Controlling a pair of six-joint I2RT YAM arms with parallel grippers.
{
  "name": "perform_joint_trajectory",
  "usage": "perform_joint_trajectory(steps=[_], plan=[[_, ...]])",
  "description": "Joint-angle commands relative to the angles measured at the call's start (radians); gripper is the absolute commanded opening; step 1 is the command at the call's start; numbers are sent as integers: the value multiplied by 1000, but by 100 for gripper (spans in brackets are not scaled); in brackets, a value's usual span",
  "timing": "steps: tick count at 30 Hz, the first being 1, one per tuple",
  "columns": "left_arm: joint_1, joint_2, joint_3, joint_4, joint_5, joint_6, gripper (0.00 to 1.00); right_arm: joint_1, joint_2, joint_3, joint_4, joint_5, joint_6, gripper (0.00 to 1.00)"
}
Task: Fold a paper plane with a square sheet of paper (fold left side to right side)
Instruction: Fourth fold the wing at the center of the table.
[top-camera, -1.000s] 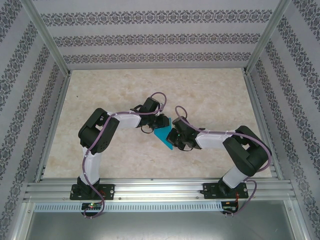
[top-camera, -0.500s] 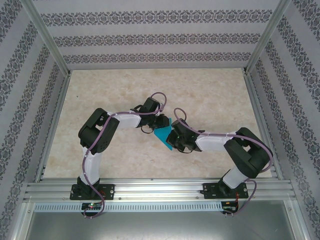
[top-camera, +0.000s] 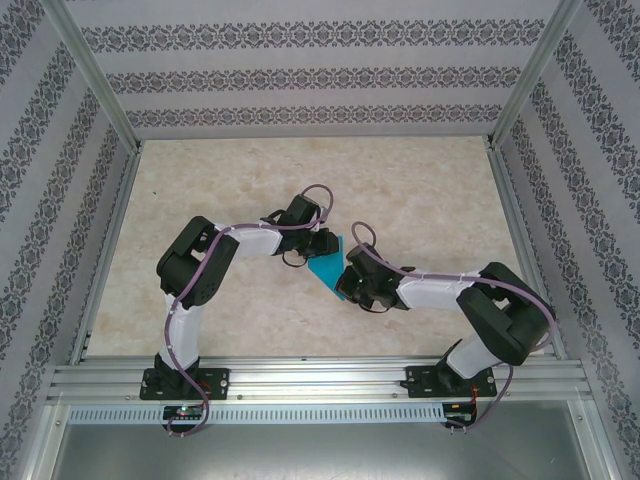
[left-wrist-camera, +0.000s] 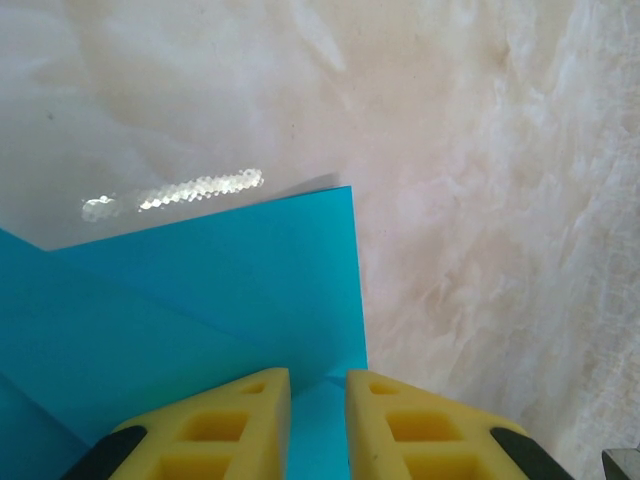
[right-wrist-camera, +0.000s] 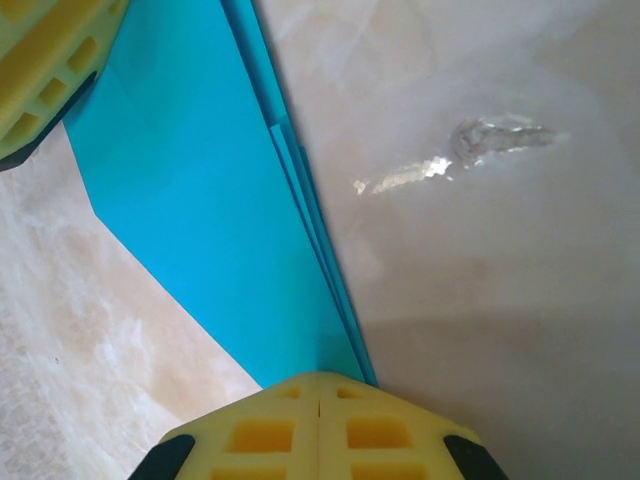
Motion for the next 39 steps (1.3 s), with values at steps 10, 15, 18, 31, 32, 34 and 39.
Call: perform_joint_trajectory(steps=[10, 15, 18, 31, 32, 34, 39], plan=[[5, 56, -20, -63, -84, 14, 23, 29, -31, -123, -250, -32, 8, 6], [6, 54, -20, -63, -85, 12, 24, 31, -50, -147, -255, -40, 6, 6], [6, 53, -20, -58, -80, 10, 24, 32, -72, -158, -262, -41, 5, 6], [36, -4, 162, -157, 57, 2, 32, -39, -323, -131, -374, 17, -146, 11], [47, -19, 196, -194, 68, 14, 35, -65, -350, -121, -367, 6, -189, 15], [67, -55, 255, -275, 58, 52, 41, -114, -386, -97, -383, -5, -266, 22], [122, -175, 237, -337, 44, 75, 51, -215, -449, -60, -356, -51, -411, 37]])
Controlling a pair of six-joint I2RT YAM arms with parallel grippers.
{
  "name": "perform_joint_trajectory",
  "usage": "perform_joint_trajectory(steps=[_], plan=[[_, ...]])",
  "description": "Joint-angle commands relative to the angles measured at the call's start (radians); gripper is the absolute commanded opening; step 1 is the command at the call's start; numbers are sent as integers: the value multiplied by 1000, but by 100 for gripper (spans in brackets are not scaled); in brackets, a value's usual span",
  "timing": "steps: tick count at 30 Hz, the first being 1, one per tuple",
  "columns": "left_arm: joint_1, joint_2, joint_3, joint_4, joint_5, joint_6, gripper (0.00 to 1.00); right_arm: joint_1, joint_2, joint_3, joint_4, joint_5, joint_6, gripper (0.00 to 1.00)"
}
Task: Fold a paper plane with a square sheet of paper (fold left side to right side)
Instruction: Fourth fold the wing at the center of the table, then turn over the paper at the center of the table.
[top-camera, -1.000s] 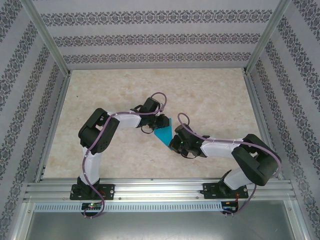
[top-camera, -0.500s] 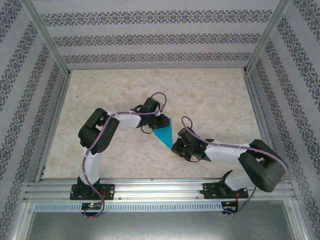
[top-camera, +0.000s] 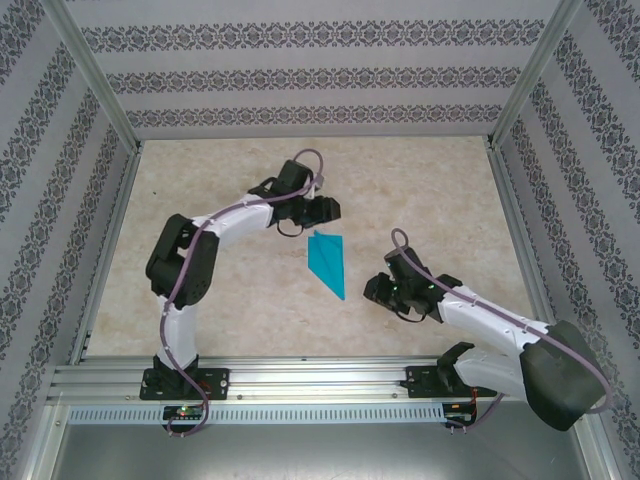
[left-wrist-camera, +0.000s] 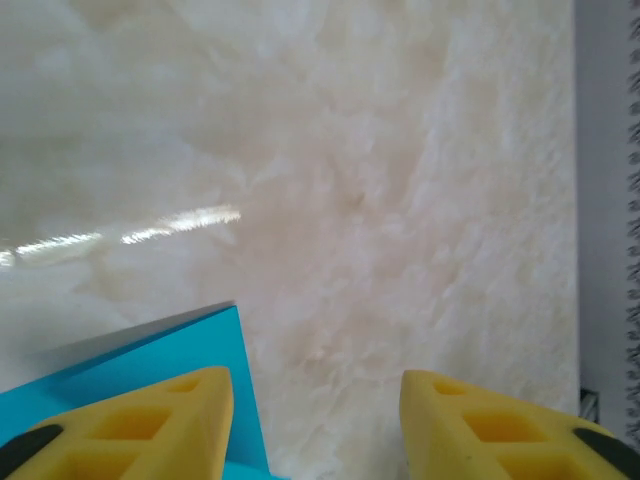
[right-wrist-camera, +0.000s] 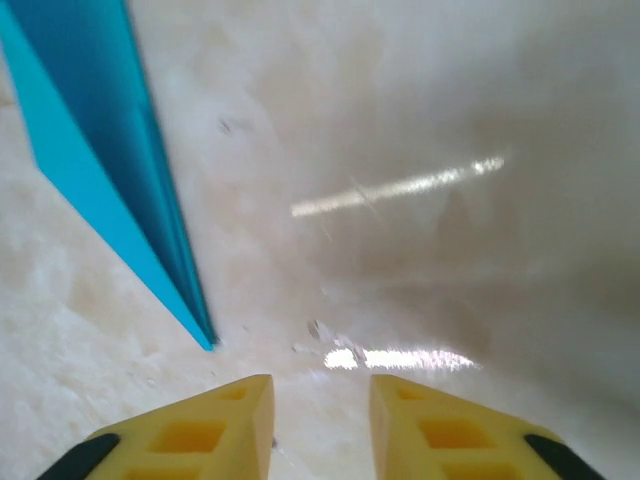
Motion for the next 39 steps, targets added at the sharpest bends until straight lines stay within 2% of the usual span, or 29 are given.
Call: perform_joint_trajectory(steps=[1, 5, 11, 17, 22, 25, 30, 33, 36, 39], plan=[[42, -126, -43, -74, 0, 32, 52, -48, -39, 32, 16, -37, -145, 41], [65, -231, -228, 30, 9, -28, 54, -101, -27, 45, 124, -134, -224, 49], [63, -293, -456, 264, 79, -153, 53, -130, 111, 104, 322, -289, -369, 52], [56, -290, -510, 316, 68, -168, 52, -153, 375, 211, 473, -391, -410, 51], [54, -269, -522, 350, 81, -186, 52, -157, 547, 302, 480, -461, -438, 49], [51, -273, -524, 330, 66, -175, 52, -159, 601, 332, 461, -462, -459, 47], [47, -243, -506, 318, 74, -169, 52, -172, 647, 353, 465, -490, -456, 37], [39, -218, -483, 312, 79, -159, 52, -182, 655, 345, 484, -493, -447, 26], [29, -192, -463, 312, 78, -162, 52, -186, 670, 360, 476, -508, -448, 11], [19, -174, -444, 301, 62, -158, 52, -195, 666, 356, 471, -487, -452, 6]])
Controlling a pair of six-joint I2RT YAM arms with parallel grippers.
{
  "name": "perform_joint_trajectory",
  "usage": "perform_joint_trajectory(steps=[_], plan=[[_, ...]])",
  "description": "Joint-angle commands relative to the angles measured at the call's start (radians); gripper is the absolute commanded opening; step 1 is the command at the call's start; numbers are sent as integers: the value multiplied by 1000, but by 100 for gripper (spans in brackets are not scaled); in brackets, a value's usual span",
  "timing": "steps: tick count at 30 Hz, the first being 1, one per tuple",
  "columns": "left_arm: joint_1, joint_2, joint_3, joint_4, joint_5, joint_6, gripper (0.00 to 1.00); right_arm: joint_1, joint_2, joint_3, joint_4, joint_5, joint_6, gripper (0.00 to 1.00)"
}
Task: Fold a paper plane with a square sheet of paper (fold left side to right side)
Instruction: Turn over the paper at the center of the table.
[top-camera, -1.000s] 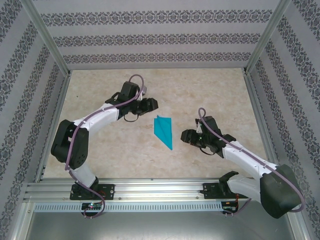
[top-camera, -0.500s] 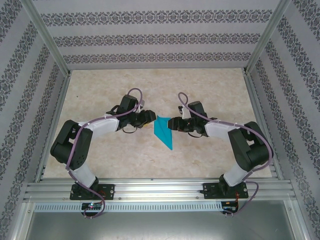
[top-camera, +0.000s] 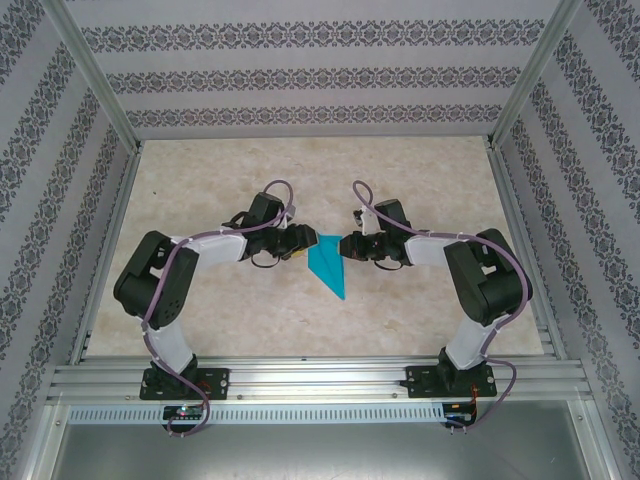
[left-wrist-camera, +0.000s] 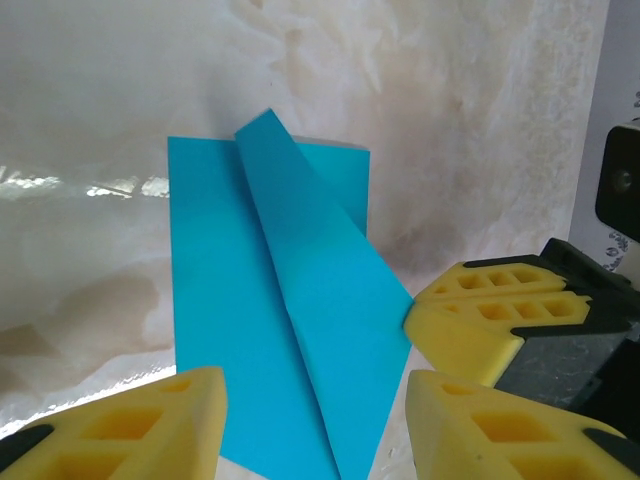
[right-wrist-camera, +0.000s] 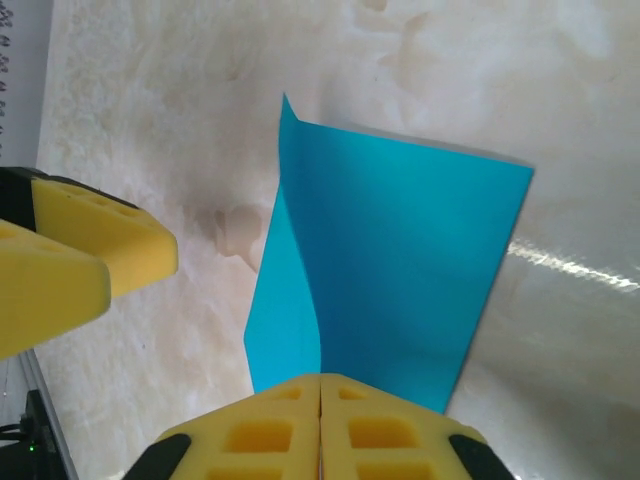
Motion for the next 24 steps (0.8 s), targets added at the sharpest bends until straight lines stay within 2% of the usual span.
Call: perform_joint_trajectory(steps=[1, 13, 24], plan=[[-20, 16, 40, 19, 0, 4, 52, -15, 11, 16, 22, -8, -14, 5], [-56, 90, 99, 1, -12, 0, 51, -47, 13, 0, 13, -17, -19, 5], [-90, 163, 132, 23, -18, -26, 47, -49, 3, -24, 29, -29, -17, 6]])
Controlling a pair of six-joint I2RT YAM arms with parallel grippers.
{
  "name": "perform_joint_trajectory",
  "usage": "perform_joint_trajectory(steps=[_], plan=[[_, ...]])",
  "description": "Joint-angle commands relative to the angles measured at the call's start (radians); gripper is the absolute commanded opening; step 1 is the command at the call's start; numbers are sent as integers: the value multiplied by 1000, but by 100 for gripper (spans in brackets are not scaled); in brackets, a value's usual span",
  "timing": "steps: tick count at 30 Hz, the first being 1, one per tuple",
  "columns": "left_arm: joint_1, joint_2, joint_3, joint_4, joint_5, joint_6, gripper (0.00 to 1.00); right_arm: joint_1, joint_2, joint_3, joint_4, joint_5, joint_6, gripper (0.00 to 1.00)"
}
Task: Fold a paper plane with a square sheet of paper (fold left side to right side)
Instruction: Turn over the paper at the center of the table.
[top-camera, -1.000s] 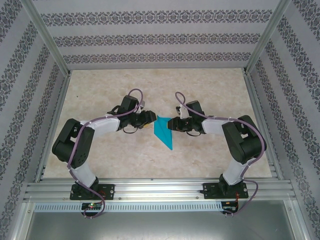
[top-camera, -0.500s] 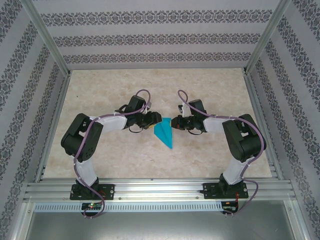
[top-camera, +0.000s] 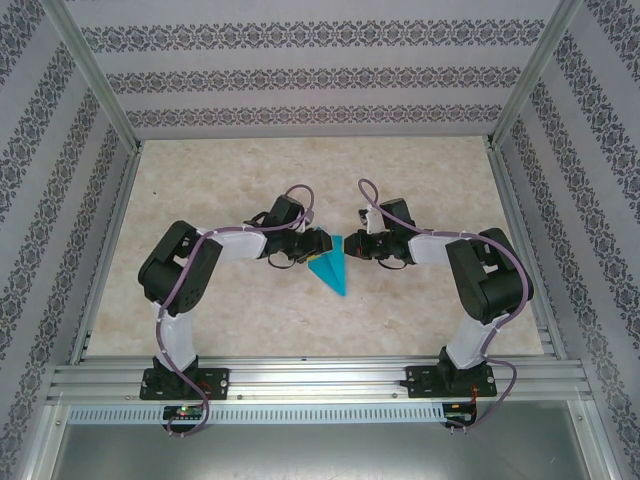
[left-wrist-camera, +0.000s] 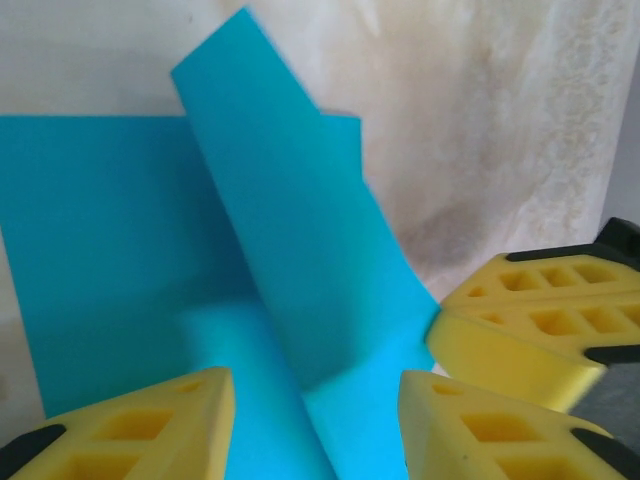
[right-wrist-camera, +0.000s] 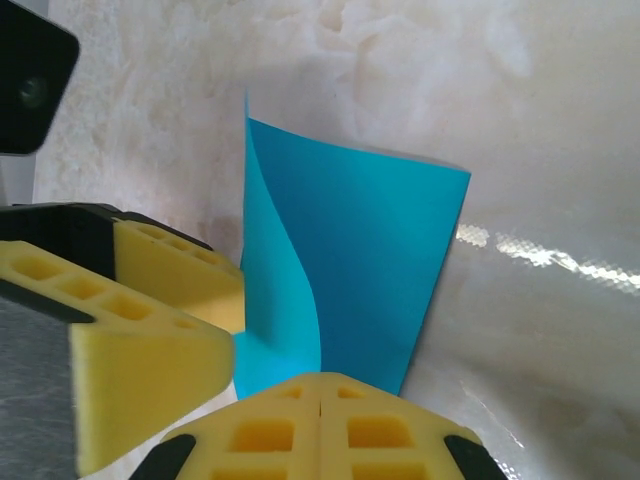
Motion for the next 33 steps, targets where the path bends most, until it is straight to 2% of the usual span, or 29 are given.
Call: perform_joint_trajectory(steps=[1, 5, 11, 15, 17, 23, 33], plan=[[-15, 18, 27, 26, -15, -26, 47, -10, -3, -19, 28, -17, -17, 6], [-35, 48, 44, 53, -3, -39, 42, -12, -2, -24, 33, -25, -15, 6], [-50, 61, 52, 116, 13, -72, 29, -15, -10, -27, 29, -24, -13, 8], [-53, 59, 63, 108, 7, -65, 23, -26, -46, -32, 17, -18, -5, 14], [-54, 60, 64, 102, 8, -64, 21, -36, -77, -31, -8, -4, -7, 18], [-54, 43, 76, 86, 5, -50, 17, -67, -242, -70, -85, 69, 20, 42], [-54, -21, 102, 53, -3, -29, 6, -73, -519, -263, 27, 56, 223, 78]])
